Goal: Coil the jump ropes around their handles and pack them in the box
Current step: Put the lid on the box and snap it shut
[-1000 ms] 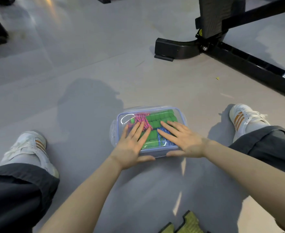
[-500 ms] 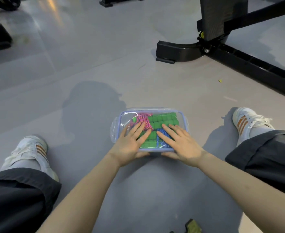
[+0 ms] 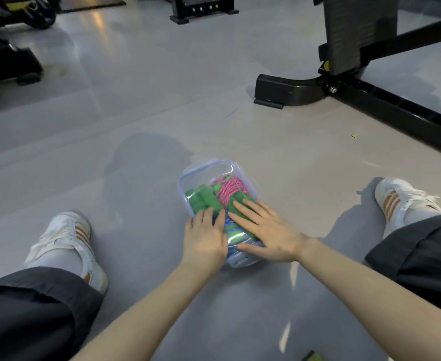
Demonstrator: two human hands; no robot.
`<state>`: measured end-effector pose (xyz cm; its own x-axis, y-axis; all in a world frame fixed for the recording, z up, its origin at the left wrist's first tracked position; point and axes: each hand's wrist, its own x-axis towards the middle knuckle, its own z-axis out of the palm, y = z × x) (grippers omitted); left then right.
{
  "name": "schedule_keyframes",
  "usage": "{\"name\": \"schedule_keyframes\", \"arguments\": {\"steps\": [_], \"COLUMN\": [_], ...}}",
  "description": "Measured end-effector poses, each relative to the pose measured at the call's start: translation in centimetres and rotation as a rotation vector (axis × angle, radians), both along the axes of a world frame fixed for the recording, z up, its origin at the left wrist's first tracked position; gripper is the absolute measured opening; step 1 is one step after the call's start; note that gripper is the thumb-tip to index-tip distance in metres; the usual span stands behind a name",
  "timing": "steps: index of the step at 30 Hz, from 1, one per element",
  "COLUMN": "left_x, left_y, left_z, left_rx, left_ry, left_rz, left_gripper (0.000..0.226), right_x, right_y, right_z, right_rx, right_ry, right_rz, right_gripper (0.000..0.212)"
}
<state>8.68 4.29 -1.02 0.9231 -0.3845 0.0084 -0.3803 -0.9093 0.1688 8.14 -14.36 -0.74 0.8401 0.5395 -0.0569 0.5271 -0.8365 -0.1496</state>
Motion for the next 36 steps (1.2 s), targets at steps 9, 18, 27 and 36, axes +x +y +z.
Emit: {"name": "schedule_keyframes", "arguments": {"steps": [9,18,27,36], "left_x": [-1.4,1.4,1.6,4.4], "left_y": [-0.5,1.2,0.6,1.1], "left_z": [-3.4,-3.4,-3.1,-1.5], "left_rx": [-0.217,0.038,0.079,0.228], "left_ry": [-0.036,-0.156,-0.168,-0.030], "left_rz": [-0.198,-0.473,-0.469,-0.559], "left_gripper": [0.071,0.092,0.079,0.092], "right_x": [-2.4,-2.4,-2.1,-1.6], "right_y": [-1.2,-3.1,-2.8,-1.6], "right_z": [-0.9,-1.3,-2.1,-0.8], "right_rx": [0.075,-0.076,-0.103,-0.039], "right_ry": [-0.033,-0.146,-0.276,-0.156], "right_rz": [-0.154,-0.045,-0.020,-0.120], "right_gripper": [0.071,0.082,0.073,0.072]}}
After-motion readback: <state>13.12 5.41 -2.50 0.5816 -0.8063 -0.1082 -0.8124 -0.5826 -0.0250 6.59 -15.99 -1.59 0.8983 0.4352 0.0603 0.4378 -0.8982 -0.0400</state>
